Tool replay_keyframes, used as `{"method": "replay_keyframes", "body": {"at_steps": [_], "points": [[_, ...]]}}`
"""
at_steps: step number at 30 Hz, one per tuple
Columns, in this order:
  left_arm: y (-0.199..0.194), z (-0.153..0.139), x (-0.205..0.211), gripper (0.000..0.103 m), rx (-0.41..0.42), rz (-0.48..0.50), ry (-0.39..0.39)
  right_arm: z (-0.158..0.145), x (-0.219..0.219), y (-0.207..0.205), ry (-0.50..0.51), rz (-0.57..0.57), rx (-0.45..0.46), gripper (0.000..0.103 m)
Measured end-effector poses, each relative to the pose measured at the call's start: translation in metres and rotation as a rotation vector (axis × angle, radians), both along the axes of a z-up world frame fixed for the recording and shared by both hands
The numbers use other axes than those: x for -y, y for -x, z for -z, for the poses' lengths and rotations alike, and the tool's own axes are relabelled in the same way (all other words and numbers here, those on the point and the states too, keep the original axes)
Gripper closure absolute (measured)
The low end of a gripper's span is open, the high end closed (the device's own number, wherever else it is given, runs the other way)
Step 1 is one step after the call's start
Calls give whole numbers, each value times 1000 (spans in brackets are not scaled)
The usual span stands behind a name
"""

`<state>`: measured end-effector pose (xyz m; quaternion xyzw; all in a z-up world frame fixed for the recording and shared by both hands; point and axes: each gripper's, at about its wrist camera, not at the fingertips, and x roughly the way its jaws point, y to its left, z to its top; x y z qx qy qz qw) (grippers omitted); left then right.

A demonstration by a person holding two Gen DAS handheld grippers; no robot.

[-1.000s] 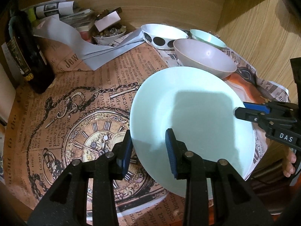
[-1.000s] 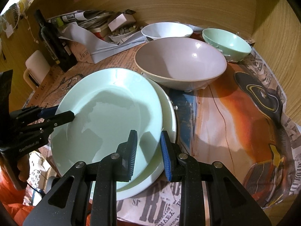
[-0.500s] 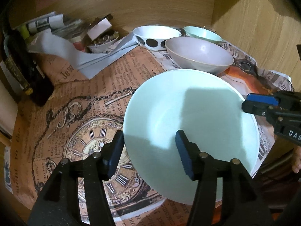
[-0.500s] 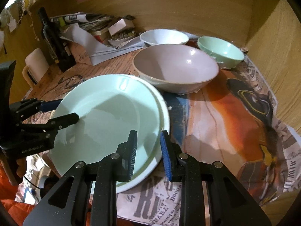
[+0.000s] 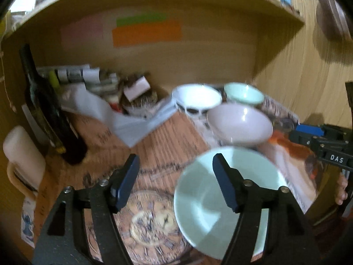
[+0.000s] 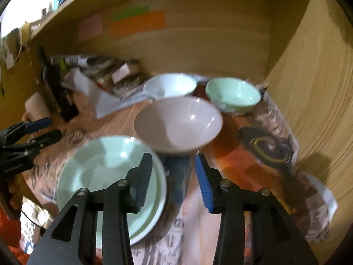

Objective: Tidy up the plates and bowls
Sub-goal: 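Move both tools to the large mauve bowl and close on its rim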

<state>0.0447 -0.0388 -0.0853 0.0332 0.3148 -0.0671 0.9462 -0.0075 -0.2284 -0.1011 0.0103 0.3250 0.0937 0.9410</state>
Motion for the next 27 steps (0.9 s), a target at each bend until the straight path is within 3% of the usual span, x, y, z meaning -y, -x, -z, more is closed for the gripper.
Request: {"method": "replay_keyframes", "body": {"at_steps": [2,4,6,10,20,27], "points": [[-9,-10,-1,34,17,7,10,-7,6,-4,-13,23,30,55],[-19,-16,-1,32,23,12,20,-11,11,-9,-17,42,50,54],[-33,-19,1,22,20,22,35,-14,16,-15,-23,54,57,54],[-60,-18,9,22,-17,51,54,-15,27,-29,-44,86,62,44],[-132,21,39,22,-193,120,51,6,36,-76,-45,114,-5,40],[-155,41,48,22,-255,165,60,23,39,-99,-55,125,-62,40]]}}
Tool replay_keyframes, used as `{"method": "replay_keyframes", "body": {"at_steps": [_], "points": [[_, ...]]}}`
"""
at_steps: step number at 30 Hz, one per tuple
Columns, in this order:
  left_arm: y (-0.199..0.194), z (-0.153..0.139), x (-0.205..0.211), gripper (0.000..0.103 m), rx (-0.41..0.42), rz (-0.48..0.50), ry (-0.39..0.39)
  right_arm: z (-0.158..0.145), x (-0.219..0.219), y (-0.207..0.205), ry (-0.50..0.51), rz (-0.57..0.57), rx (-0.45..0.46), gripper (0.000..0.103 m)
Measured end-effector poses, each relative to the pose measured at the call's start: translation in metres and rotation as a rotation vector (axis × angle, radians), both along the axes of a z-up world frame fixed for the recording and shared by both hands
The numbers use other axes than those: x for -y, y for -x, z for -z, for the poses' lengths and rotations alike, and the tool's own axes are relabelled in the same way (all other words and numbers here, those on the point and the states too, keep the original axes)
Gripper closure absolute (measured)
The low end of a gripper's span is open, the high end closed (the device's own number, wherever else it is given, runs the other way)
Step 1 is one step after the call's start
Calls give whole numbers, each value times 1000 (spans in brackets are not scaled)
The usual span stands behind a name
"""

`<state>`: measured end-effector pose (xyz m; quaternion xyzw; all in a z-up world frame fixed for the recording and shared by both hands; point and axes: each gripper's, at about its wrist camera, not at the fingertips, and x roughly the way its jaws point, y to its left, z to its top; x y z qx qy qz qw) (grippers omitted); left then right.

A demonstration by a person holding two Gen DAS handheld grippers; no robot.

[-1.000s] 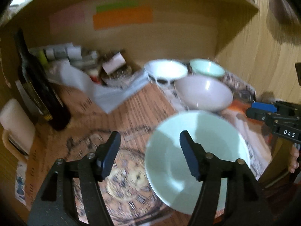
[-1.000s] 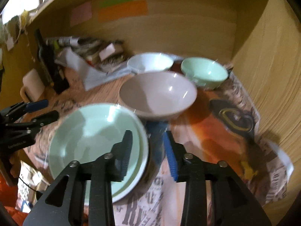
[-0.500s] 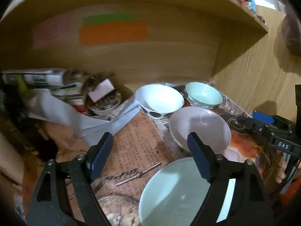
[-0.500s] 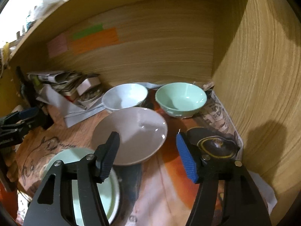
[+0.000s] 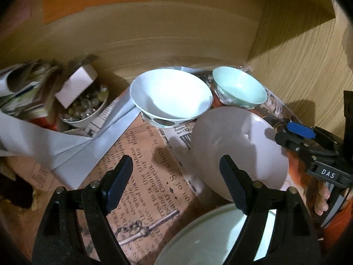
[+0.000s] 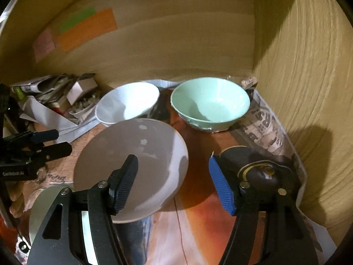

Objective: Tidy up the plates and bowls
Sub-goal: 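Move both tools to the large mauve bowl and close on its rim, then lift the mauve bowl with both tools and carry it beside the plate stack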

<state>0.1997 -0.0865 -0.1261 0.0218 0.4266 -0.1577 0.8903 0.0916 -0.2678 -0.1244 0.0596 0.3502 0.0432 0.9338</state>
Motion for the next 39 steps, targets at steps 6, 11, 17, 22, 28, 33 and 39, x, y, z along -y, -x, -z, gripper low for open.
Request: {"method": "replay_keyframes", "body": {"at_steps": [6,11,17,22,28,33,39], "points": [[-14,14,9,46,-66,44,6,12,3,-11,-23,-2,-54,49],[-16,20,18,63,-80,82,-8,20,2,-14,-41,-25,-90,68],[-21,24,19,78,-118,110,7,27,-1,-16,-56,-45,-122,79],[-22,25,21,87,-143,134,29,28,-2,-17,-60,-45,-120,79],[-19,24,29,88,-119,121,-12,25,-3,-16,-66,-32,-116,80],[-14,19,30,88,-100,112,-6,17,-2,-12,-74,-28,-93,80],[1,2,20,88,-47,94,9,6,-7,-2,-63,-36,-61,80]]}}
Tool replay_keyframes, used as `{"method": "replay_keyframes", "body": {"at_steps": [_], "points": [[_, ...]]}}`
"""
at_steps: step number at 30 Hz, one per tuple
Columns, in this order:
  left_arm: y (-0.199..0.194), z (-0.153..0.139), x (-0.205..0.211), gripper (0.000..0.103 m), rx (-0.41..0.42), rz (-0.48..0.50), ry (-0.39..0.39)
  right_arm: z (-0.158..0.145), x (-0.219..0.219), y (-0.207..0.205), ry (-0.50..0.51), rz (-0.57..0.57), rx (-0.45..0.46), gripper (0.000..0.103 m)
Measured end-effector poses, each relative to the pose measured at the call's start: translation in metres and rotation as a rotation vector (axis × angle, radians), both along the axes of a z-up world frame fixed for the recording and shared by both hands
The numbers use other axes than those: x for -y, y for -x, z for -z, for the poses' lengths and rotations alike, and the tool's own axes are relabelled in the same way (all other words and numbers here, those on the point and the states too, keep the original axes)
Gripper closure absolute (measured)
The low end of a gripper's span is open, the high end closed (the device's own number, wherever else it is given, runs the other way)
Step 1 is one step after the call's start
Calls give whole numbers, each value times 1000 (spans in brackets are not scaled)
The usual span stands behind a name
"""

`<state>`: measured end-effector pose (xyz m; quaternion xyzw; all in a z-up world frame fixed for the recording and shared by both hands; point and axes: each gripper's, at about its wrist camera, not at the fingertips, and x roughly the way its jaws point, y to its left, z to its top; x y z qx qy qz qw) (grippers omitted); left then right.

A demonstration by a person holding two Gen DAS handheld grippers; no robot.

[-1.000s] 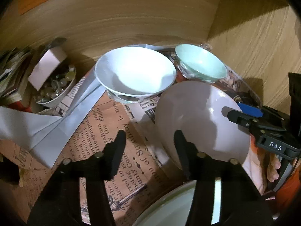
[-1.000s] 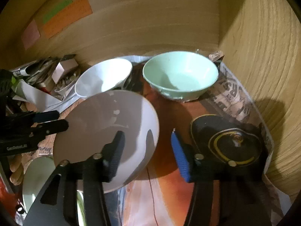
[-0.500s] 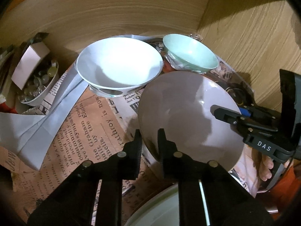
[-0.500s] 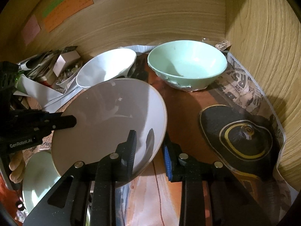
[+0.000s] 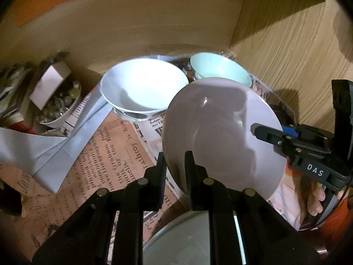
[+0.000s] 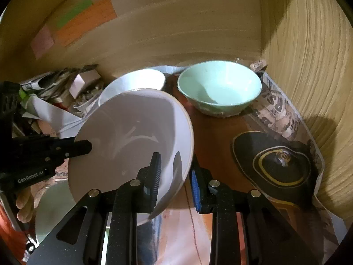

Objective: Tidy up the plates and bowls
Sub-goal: 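Lift the mauve bowl with both tools and carry it beside the plate stack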

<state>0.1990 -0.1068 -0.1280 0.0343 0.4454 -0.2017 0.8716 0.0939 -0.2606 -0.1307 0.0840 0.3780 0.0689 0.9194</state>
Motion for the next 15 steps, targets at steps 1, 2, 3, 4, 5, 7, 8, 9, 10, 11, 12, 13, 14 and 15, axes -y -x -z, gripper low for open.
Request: {"method": "replay_keyframes", "body": {"at_steps": [1,2,3,4,5,7,8,9,10,11,12,13,14,15], "points": [[3,-3,-2,88,10,-4,3,-2,-1,2,0,-1,6,80],[6,-6,-4,88,17,-7,6,-5,-3,4,0,-4,15,80],[9,-9,-5,88,27,-13,9,-8,-4,5,1,-7,20,80],[13,-12,-8,88,36,-17,14,-10,-6,7,2,-9,26,80],[16,-14,-10,88,43,-20,18,-14,-8,9,4,-13,35,80],[22,-19,-14,88,59,-29,25,-18,-12,12,7,-19,48,80],[25,-21,-16,88,67,-34,28,-20,-14,14,7,-22,55,80],[27,-23,-17,88,74,-38,28,-22,-16,16,6,-26,61,80],[31,-25,-18,88,84,-44,28,-24,-17,18,5,-30,67,80],[34,-28,-20,88,93,-49,29,-26,-19,19,4,-34,73,80],[39,-30,-23,88,102,-55,29,-28,-22,21,5,-39,79,80],[43,-32,-25,88,110,-62,32,-29,-24,23,6,-43,84,80],[46,-34,-28,88,116,-67,35,-31,-26,24,7,-47,89,80],[49,-36,-31,88,121,-75,41,-32,-29,25,8,-53,94,80]]}}
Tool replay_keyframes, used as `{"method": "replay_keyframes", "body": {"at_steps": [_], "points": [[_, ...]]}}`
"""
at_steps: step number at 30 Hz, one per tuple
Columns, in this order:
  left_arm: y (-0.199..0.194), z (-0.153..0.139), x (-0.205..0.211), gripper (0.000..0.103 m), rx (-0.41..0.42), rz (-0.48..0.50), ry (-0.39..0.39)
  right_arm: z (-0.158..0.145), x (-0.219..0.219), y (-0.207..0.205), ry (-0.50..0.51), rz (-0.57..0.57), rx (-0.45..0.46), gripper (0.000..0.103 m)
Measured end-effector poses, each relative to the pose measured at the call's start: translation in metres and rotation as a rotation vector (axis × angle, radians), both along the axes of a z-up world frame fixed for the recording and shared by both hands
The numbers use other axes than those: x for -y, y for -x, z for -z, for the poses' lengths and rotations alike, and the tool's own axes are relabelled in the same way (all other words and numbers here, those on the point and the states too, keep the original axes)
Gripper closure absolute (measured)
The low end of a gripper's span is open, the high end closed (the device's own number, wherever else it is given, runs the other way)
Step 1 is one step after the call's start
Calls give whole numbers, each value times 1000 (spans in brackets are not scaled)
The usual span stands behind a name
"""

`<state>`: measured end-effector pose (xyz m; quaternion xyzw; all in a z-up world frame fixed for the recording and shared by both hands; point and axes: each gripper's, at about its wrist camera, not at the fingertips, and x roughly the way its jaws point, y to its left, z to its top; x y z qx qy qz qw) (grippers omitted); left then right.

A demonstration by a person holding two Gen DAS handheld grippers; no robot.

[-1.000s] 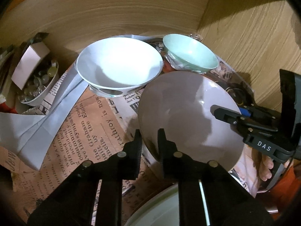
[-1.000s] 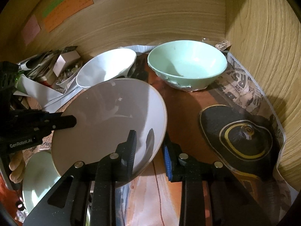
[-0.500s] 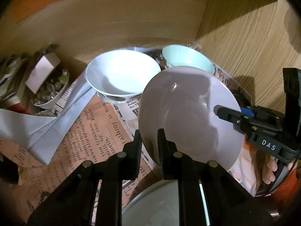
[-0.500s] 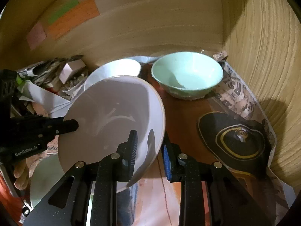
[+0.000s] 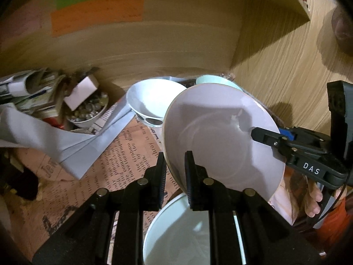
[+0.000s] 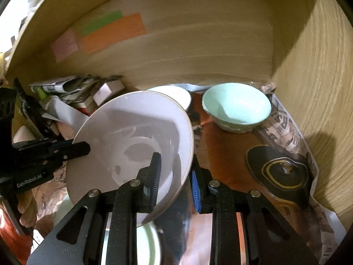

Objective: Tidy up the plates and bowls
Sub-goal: 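Lift the mauve bowl with both tools and carry it beside the plate stack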

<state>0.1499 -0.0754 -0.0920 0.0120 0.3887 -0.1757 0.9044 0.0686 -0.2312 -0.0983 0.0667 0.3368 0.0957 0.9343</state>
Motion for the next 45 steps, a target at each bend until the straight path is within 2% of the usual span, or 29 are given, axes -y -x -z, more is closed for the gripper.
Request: {"method": "replay_keyframes", "body": {"at_steps": [14,25,35,45], "points": [[49,-12,-41,88,76,-119,21,-12,-47,13,2,-107,41,80],[91,-11,-89,88,117,-229,44,-9,-98,19,13,-207,37,80],[127,3,-137,88,115,-323,47,0,-149,24,35,-308,14,80],[156,18,-168,88,90,-381,52,16,-183,31,55,-382,-38,80]]}}
